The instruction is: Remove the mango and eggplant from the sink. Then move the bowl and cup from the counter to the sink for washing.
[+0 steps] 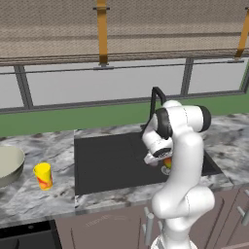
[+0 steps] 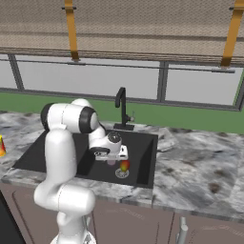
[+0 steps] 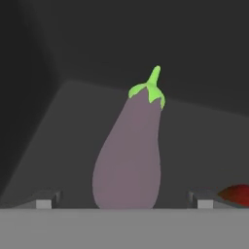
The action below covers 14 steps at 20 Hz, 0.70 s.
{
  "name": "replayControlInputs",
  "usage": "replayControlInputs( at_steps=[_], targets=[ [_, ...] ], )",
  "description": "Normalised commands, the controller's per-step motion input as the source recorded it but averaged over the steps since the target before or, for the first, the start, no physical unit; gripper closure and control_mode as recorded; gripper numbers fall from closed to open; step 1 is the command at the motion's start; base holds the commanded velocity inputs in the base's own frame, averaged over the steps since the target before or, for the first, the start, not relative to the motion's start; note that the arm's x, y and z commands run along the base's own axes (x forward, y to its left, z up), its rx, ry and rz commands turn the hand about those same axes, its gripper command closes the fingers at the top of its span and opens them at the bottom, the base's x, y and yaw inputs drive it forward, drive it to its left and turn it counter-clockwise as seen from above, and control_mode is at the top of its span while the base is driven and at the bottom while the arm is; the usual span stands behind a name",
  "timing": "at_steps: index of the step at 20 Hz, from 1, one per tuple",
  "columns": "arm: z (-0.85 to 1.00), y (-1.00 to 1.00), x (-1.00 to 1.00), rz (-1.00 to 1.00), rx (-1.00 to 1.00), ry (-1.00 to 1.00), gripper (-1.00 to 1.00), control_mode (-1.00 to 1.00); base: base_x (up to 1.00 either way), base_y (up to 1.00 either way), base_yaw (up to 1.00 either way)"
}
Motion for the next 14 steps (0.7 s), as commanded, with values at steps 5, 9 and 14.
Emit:
replayControlInputs(
  at_steps=[5, 9, 14],
  targets=[
    [-0.14, 0.02, 0.22, 0.02, 0.00, 0.05, -1.00, -1.00, 0.00, 0.00, 0.00],
    [-0.10, 0.00, 0.23, 0.02, 0.00, 0.01, -1.00, -1.00, 0.00, 0.00, 0.00],
    [-0.10, 0.00, 0.20, 0.02, 0.00, 0.01, -1.00, -1.00, 0.00, 0.00, 0.00]
  ],
)
